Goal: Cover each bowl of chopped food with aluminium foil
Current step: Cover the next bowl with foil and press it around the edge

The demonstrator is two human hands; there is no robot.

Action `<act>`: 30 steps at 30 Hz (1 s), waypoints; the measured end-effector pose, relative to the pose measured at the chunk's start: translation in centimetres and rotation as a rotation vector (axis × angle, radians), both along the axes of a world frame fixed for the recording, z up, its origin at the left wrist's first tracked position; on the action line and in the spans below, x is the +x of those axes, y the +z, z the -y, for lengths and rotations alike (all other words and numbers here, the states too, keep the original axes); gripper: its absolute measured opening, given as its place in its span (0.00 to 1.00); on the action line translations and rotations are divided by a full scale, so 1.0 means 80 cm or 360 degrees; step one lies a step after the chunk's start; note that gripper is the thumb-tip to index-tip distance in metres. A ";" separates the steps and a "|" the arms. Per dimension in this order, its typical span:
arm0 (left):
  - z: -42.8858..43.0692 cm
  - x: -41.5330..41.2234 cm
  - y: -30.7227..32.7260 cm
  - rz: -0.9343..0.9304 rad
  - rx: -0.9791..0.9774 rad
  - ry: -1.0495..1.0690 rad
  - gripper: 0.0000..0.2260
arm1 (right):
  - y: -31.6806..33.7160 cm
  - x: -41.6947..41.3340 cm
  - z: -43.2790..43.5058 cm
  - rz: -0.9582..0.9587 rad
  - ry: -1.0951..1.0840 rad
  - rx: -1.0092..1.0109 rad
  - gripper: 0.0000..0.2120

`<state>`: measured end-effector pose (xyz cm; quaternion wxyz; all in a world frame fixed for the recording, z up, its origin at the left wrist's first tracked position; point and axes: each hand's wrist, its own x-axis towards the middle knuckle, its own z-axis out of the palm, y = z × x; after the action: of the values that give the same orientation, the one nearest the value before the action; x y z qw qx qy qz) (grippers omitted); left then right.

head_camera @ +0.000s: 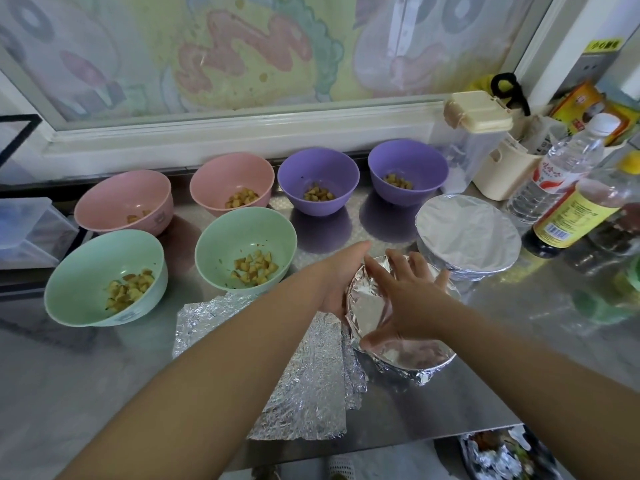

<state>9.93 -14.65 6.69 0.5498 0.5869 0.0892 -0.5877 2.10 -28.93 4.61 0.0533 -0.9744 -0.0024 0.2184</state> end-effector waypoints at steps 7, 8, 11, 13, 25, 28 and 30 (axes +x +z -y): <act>0.011 0.017 -0.001 -0.0003 0.0098 -0.0087 0.34 | -0.002 0.000 -0.001 0.0017 -0.0006 0.0019 0.72; 0.011 0.019 0.000 -0.0007 0.0106 -0.0107 0.35 | -0.002 -0.001 -0.001 0.0021 -0.0010 0.0019 0.72; 0.014 0.024 0.000 0.0008 0.0174 -0.0169 0.38 | -0.001 -0.002 -0.002 0.0008 -0.0025 0.0025 0.73; 0.017 0.026 -0.004 0.0037 0.0219 -0.0213 0.42 | 0.001 -0.003 -0.003 0.0002 -0.0029 0.0033 0.73; 0.016 0.025 0.014 -0.0110 0.0053 -0.0175 0.38 | 0.001 -0.005 -0.006 -0.0036 -0.0077 0.0025 0.73; 0.008 0.031 0.007 -0.0094 0.0022 0.0061 0.36 | 0.003 -0.004 -0.016 -0.0059 -0.0244 0.0061 0.71; -0.002 0.033 -0.002 0.0025 -0.0010 0.0298 0.34 | 0.002 -0.004 -0.024 -0.0063 -0.0433 0.0094 0.71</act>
<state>12.58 -14.52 6.50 0.6048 0.5789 0.1376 -0.5293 1.80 -26.98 4.79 0.1112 -0.9592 0.1243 0.2282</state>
